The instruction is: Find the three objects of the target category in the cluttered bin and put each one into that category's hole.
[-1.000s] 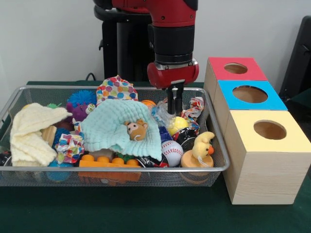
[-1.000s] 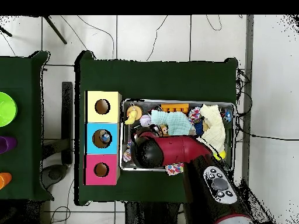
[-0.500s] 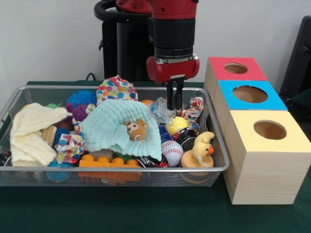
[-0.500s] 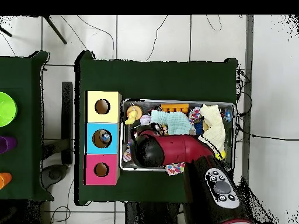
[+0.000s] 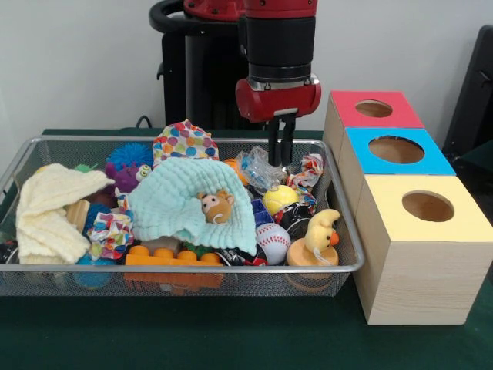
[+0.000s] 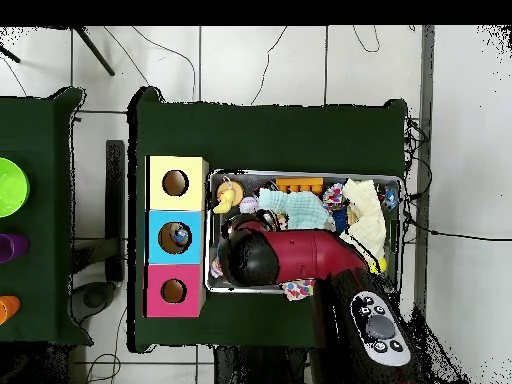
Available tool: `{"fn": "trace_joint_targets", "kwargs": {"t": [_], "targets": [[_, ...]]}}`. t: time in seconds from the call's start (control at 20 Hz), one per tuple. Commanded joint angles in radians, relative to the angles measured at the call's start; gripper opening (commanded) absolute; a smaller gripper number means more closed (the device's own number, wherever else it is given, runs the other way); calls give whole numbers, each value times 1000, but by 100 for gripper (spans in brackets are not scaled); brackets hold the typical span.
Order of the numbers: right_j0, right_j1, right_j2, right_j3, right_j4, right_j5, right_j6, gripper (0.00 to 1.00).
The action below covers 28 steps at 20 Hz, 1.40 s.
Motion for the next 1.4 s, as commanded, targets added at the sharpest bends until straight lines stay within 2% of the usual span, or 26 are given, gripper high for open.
{"fn": "trace_joint_targets", "kwargs": {"t": [0.05, 0.7, 1.4], "targets": [[16, -40, 34, 13, 45, 144, 95, 0], [47, -82, 11, 19, 76, 177, 111, 0], [63, -141, 1, 13, 108, 255, 108, 0]]}}
